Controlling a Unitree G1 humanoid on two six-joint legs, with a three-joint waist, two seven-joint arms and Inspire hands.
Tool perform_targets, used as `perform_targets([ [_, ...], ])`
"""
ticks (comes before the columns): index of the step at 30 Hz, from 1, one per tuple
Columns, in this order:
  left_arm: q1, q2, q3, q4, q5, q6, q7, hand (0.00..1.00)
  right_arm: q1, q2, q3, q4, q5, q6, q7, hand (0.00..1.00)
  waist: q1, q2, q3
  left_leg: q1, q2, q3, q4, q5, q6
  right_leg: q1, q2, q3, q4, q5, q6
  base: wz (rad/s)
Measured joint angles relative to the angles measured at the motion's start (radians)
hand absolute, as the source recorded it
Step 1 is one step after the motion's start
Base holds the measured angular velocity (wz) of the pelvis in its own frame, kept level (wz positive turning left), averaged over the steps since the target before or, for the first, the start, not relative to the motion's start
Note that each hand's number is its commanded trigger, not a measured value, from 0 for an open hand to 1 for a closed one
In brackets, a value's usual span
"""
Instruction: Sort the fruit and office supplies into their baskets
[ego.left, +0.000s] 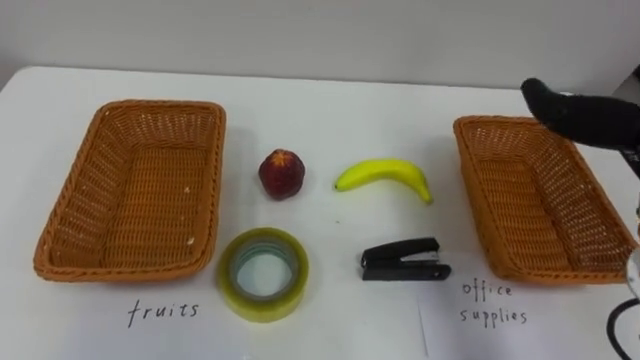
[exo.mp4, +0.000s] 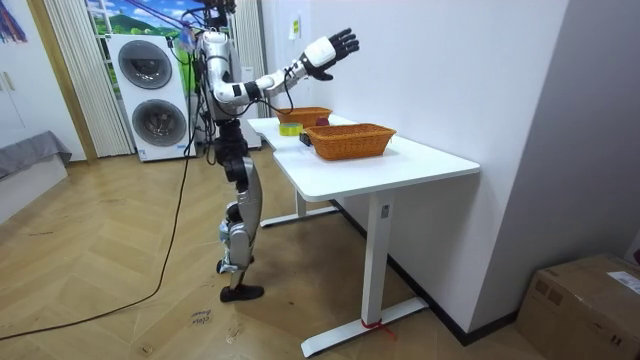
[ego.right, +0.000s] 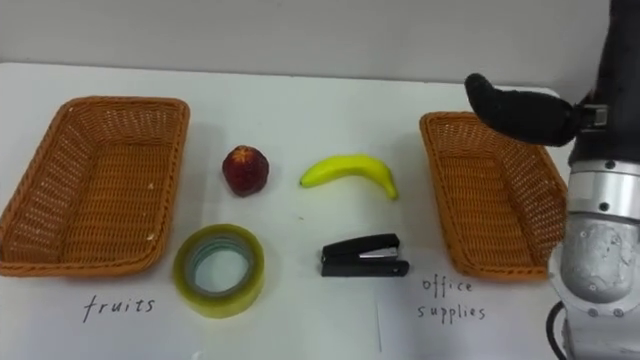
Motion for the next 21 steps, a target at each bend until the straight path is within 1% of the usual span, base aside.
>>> perform_targets([
  [3, -0.006, 0.0, -0.019, -0.003, 0.0, 0.0, -0.003, 0.0, 0.0, 0.0, 0.032, 0.0, 0.0, 0.007, 0.063, 0.0, 0.001, -0.003, -0.0008, -0.005, 0.0, 0.0, 0.002, 0.0, 0.0, 0.0, -0.001, 0.0, 0.0, 0.001, 0.0, 0.0],
  [6, -0.009, 0.001, -0.026, -0.005, -0.001, 0.0, -0.009, 0.0, 0.0, 0.0, 0.045, 0.0, -0.022, 0.01, 0.121, 0.0, 0.002, 0.0, -0.0014, -0.008, 0.0, -0.002, 0.007, 0.0, 0.0, 0.002, -0.002, -0.007, 0.0, 0.004, 0.001, 0.02],
  [8, -0.009, 0.0, -0.035, -0.012, -0.001, 0.0, -0.012, 0.0, 0.0, 0.0, 0.055, 0.0, -0.025, 0.013, 0.163, 0.0, 0.002, 0.008, -0.0044, -0.008, 0.0, -0.002, 0.008, 0.0, 0.0, 0.002, -0.003, -0.008, 0.001, 0.006, 0.0, 0.0],
  [11, -0.008, 0.0, -0.035, -0.012, -0.001, 0.0, -0.023, 0.0, 0.0, 0.0, 0.057, 0.0, -0.049, 0.013, 0.202, 0.0, 0.006, 0.02, -0.0031, -0.009, 0.0, -0.005, 0.009, 0.0, 0.001, 0.003, -0.004, -0.012, 0.002, 0.007, 0.0, 0.01],
  [15, -0.007, 0.0, -0.038, -0.02, -0.001, 0.001, -0.025, 0.0, 0.0, 0.0, 0.07, 0.016, -0.113, 0.02, 0.258, 0.0, 0.004, 0.027, -0.0044, -0.017, 0.0, -0.018, 0.01, 0.001, 0.002, 0.0, -0.004, -0.024, 0.002, 0.007, -0.001, 0.08],
  [19, -0.007, 0.0, -0.037, -0.025, 0.0, -0.001, -0.032, 0.0, 0.0, 0.0, 0.097, 0.034, -0.166, 0.027, 0.321, 0.0, 0.007, 0.025, -0.0065, -0.019, -0.001, -0.019, 0.015, 0.001, 0.002, 0.001, -0.005, -0.027, 0.003, 0.007, -0.001, 0.01],
  [21, -0.01, 0.001, -0.035, -0.025, 0.0, -0.001, -0.04, 0.0, 0.0, 0.001, 0.101, 0.034, -0.173, 0.033, 0.367, 0.0, 0.013, 0.023, -0.0056, -0.018, -0.001, -0.019, 0.015, 0.001, 0.002, 0.0, -0.005, -0.027, 0.002, 0.007, -0.001, 0.0],
])
